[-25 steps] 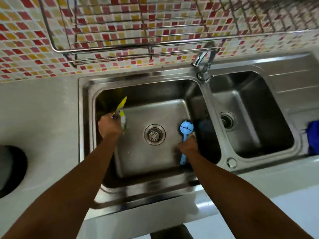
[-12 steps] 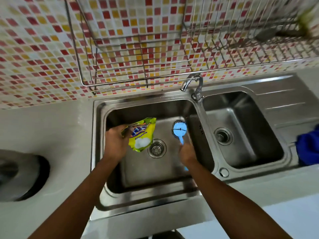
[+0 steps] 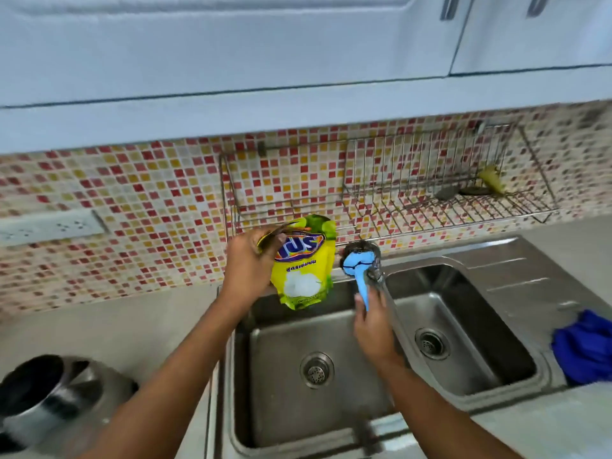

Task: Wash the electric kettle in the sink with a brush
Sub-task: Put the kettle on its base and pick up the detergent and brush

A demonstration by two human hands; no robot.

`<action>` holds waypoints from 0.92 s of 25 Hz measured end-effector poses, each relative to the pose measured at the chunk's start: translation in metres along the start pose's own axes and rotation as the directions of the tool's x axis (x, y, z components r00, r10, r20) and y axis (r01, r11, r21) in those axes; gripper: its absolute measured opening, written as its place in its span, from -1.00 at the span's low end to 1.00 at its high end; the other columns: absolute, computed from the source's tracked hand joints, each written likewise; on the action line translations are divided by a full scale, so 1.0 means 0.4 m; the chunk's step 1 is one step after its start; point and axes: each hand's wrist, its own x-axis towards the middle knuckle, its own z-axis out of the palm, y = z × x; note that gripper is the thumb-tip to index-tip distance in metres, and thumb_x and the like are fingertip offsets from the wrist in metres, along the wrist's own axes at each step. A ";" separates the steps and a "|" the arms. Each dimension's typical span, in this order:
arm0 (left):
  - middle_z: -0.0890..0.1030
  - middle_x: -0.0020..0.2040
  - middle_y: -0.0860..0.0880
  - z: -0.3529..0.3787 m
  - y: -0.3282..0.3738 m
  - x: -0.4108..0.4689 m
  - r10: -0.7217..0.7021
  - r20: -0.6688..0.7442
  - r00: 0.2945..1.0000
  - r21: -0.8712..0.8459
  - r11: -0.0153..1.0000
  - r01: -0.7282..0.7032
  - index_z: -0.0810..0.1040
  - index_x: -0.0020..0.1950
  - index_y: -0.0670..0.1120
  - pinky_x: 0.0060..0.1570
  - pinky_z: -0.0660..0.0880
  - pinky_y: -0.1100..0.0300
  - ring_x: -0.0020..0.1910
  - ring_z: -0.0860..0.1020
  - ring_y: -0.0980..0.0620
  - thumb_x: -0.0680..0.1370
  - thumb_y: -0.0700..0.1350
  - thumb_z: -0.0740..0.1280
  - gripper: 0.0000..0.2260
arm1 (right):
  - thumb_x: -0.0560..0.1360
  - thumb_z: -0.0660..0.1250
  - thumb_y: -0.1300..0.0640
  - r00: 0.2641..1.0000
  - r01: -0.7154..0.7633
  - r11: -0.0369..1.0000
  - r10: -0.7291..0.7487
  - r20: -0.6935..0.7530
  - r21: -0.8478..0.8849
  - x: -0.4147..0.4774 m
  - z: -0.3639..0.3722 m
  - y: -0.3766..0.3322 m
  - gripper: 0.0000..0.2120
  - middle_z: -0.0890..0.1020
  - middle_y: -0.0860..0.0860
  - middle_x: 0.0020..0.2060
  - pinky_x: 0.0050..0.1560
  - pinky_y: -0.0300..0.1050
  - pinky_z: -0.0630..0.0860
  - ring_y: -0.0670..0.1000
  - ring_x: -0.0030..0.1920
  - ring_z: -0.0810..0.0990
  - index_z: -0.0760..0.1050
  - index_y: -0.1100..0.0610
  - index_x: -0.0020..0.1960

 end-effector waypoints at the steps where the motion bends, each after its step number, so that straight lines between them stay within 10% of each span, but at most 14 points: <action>1: 0.70 -0.12 0.03 -0.007 0.019 0.027 -0.007 -0.005 1.000 -0.033 0.999 0.007 0.69 0.12 -0.18 -0.26 0.48 0.38 -0.26 0.61 0.28 0.59 -0.19 0.38 -0.84 | 0.61 0.23 0.13 0.998 0.058 0.998 -0.058 -0.037 -0.001 0.024 -0.015 -0.033 -0.62 0.51 0.19 0.20 0.19 -0.16 0.36 0.11 0.19 0.48 0.42 0.24 0.38; 12: 0.71 0.08 -0.20 -0.012 0.089 0.215 0.100 -0.177 0.979 0.183 0.981 -0.067 0.67 0.18 -0.21 -0.21 0.33 0.42 0.02 0.65 -0.15 0.63 -0.19 0.31 -0.80 | 0.58 0.27 0.05 0.988 0.114 0.970 -0.088 0.129 -0.215 0.287 -0.059 -0.238 -0.72 0.53 0.17 -0.08 -0.09 -0.04 0.52 0.10 -0.19 0.49 0.61 0.23 0.10; 23: 0.69 0.05 -0.27 -0.010 -0.044 0.242 -0.037 -0.128 0.991 0.307 0.949 0.075 0.67 0.13 -0.26 -0.15 0.38 0.15 -0.01 0.63 -0.25 0.65 -0.22 0.26 -0.78 | 0.53 0.29 0.03 0.955 0.061 0.865 0.094 0.280 -0.498 0.394 -0.023 -0.244 -0.70 0.64 0.13 0.05 0.08 -0.03 0.57 0.15 0.07 0.59 0.55 0.19 0.17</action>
